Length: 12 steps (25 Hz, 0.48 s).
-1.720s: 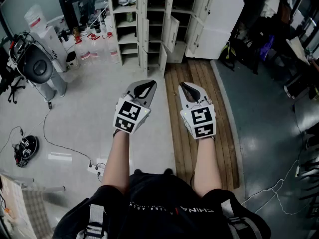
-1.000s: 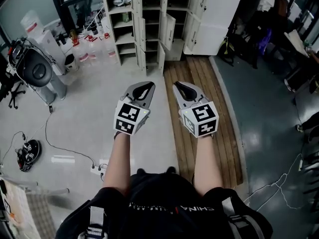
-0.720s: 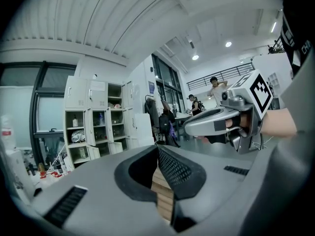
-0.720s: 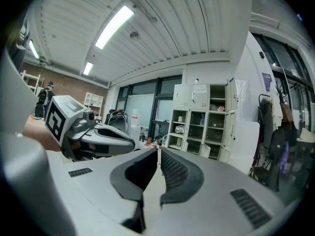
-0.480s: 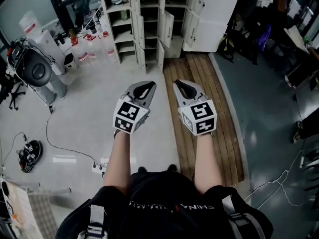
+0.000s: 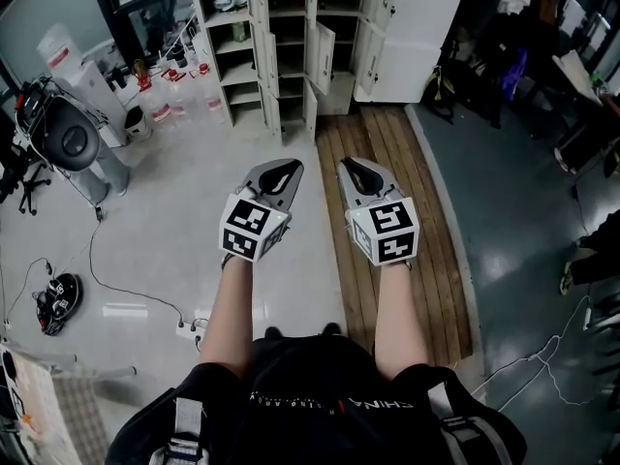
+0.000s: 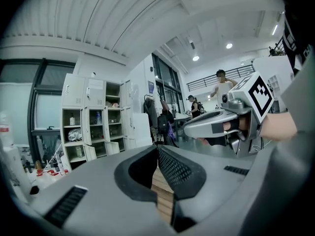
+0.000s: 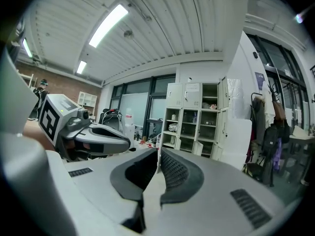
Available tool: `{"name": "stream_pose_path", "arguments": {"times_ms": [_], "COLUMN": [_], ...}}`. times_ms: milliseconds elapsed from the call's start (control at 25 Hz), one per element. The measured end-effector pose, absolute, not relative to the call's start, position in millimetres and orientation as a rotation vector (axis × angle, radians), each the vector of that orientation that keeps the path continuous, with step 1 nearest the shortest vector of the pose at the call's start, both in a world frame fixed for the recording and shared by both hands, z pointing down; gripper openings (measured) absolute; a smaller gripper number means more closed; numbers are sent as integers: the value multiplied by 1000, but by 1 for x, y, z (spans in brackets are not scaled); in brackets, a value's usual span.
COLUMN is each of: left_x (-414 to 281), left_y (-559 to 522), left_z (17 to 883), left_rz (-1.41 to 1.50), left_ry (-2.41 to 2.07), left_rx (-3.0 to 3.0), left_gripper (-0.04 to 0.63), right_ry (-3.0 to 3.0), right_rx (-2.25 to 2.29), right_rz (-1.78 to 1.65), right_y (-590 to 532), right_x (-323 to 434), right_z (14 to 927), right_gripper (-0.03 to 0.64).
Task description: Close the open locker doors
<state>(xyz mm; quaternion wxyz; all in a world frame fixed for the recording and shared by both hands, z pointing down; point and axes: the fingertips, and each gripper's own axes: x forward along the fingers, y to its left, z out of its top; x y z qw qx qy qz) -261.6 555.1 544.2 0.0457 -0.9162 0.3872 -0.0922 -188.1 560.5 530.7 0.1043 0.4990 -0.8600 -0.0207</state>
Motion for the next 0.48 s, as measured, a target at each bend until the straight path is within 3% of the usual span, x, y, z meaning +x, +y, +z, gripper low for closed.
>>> {"name": "stream_pose_path", "arguments": {"times_ms": [480], "left_x": [-207], "left_y": [532], "left_z": [563], "left_rz": [-322], "left_ry": [1269], "left_rx": [-2801], "left_gripper": [23], "right_ry": [-2538], "right_rx": [1469], "right_rz": [8], "right_y": [536], "right_x": [-101], "right_z": [549], "right_gripper": [43]}}
